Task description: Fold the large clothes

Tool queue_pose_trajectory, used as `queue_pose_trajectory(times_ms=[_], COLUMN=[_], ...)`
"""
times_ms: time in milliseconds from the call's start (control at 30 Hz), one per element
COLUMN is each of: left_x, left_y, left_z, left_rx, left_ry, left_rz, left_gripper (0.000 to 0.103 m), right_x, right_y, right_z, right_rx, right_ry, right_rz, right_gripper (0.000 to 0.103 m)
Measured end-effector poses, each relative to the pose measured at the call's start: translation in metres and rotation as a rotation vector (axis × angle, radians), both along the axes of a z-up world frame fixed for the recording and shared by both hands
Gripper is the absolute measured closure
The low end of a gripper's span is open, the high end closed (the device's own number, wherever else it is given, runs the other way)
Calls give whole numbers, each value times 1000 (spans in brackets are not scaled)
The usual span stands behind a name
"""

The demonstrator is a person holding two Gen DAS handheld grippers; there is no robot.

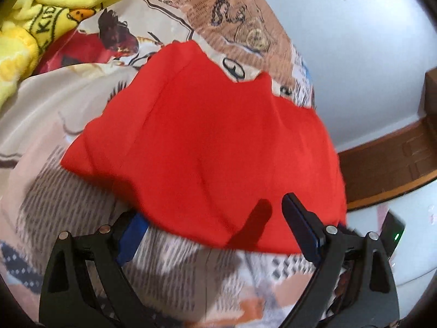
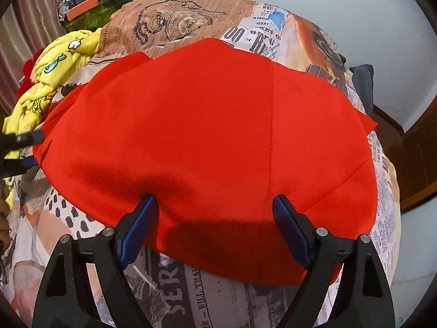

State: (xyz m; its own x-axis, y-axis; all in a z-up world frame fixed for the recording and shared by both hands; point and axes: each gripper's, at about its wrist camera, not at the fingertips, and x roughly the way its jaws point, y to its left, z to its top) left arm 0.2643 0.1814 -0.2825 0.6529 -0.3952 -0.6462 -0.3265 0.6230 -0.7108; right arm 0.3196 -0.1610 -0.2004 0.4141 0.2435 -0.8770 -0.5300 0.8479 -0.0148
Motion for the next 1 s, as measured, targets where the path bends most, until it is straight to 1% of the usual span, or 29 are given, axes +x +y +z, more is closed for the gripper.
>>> queue_pose_trajectory(times_ms=[100, 167, 200, 267, 300, 333, 367, 400, 433, 533, 600, 633, 733, 800, 867, 933, 1000], left_x=[14, 20, 26, 35, 39, 44, 49, 53, 56, 58, 57, 54, 43, 35, 35, 35, 45], left_y=[12, 19, 23, 29, 31, 34, 37, 39, 42, 44, 44, 44, 40, 29, 17, 3, -16], left_z=[-4, -10, -13, -18, -21, -23, -24, -23, -20, 5, 30, 49, 88, 122, 144, 162, 176], left_rx=[-77, -126, -141, -130, -120, -116, -96, -73, -55, 27, 97, 129, 206, 314, 373, 415, 447], left_ry=[-37, -49, -43, -13, 3, 18, 41, 58, 59, 17, -24, -62, -148, -216, -265, -297, -301], left_rz=[35, 54, 71, 88, 93, 99, 110, 115, 112, 133, 147, 158, 174, 178, 168, 145, 98], left_gripper=[10, 13, 24, 52, 58, 72, 81, 93, 96, 97, 97, 98, 98, 98, 98, 98, 98], right_x=[0, 1, 1, 2, 3, 3, 4, 6, 7, 11, 14, 16, 22, 23, 21, 19, 16], right_y=[-2, 0, 0, 2, 2, 3, 3, 4, 6, 16, 26, 32, 57, 73, 91, 100, 103], right_z=[0, 1, 1, 4, 7, 10, 14, 19, 25, 40, 45, 46, 40, 30, 14, 6, 3], right_rx=[6, 1, -3, -9, -6, 2, 11, 26, 44, 81, 91, 91, 77, 56, 43, 66, 76], right_ry=[6, 7, 9, 16, 21, 24, 24, 23, 20, 1, -11, -15, 0, 19, 63, 102, 123], right_rz=[-2, -3, -4, -3, -2, -2, -3, -4, -6, -8, 2, 8, 42, 66, 110, 145, 163], right_gripper=[17, 17, 18, 18, 18, 18, 18, 18, 18, 18, 18, 18, 18, 18, 18, 17, 17])
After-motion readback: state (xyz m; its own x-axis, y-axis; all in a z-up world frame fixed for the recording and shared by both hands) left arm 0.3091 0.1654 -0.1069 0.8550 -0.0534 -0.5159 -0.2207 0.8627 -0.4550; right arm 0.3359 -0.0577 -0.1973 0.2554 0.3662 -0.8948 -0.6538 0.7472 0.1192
